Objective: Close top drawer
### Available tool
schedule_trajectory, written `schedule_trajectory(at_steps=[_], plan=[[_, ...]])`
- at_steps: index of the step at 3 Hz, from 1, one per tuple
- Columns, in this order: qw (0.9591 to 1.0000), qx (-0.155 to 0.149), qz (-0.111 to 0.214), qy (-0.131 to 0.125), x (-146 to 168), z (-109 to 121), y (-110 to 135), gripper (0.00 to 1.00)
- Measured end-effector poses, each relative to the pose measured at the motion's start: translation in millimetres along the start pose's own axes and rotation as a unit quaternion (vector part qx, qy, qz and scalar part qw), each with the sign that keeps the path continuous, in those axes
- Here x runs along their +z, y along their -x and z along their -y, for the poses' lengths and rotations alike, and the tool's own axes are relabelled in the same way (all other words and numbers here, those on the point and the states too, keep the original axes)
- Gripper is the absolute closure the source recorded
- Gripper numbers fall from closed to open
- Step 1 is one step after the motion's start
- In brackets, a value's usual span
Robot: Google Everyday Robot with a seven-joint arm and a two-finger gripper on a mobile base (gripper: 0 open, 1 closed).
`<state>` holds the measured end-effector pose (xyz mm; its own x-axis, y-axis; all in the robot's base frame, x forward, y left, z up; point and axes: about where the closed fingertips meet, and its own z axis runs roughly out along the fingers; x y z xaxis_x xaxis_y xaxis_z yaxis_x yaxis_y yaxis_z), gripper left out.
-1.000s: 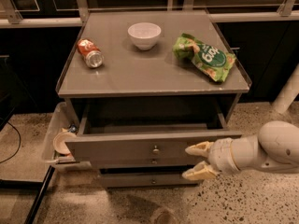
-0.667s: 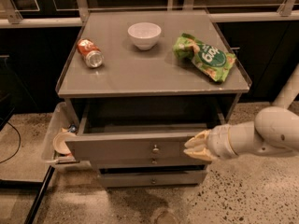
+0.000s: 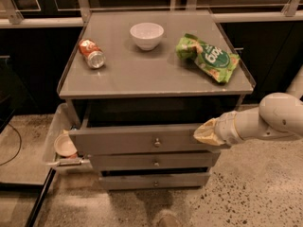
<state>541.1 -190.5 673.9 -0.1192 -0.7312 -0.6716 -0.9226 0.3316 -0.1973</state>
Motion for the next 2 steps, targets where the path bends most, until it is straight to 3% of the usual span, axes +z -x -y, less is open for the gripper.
schedule_trajectory(at_steps=[2], plan=[[1.0000,0.000,0.000,0.000,0.1,0.0,0.0,0.59]])
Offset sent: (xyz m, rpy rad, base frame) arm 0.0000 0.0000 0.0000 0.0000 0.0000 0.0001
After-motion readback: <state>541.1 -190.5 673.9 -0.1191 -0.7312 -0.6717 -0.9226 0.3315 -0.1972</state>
